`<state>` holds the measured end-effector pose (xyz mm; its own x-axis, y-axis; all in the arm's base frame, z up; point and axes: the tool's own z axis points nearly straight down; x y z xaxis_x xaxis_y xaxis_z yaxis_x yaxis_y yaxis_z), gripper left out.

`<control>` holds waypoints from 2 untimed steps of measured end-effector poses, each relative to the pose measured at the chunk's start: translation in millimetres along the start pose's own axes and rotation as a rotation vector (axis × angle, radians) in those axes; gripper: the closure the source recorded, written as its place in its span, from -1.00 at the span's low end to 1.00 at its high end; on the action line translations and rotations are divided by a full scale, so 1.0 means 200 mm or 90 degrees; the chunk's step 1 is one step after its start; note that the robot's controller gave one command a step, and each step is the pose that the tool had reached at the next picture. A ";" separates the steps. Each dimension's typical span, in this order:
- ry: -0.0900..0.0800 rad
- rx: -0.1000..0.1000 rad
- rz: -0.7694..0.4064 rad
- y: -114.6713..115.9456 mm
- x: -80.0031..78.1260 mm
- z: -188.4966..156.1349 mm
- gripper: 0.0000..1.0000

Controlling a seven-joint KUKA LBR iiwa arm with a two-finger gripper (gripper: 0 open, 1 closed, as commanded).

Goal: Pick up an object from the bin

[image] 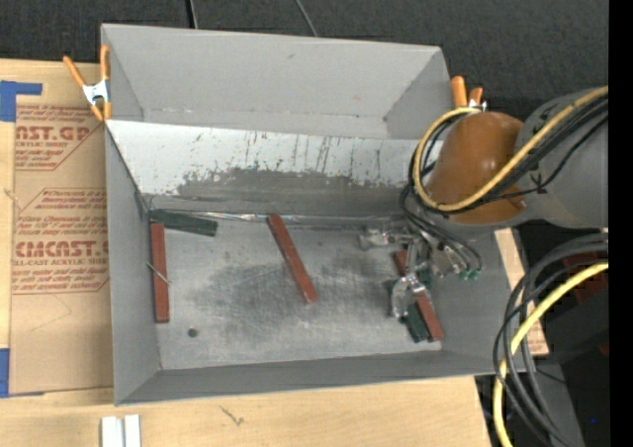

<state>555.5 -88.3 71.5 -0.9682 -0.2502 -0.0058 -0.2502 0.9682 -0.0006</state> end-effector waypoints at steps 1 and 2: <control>0.000 0.000 0.000 0.00 0.00 0.00 -1.00; 0.001 -0.003 -0.347 -0.12 0.22 -0.02 1.00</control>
Offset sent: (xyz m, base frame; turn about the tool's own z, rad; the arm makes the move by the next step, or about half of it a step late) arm -0.0371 -0.0369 0.0040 -0.5465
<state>519.2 -122.9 75.8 -0.6978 -0.7163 -0.0036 -0.7163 0.6978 0.0013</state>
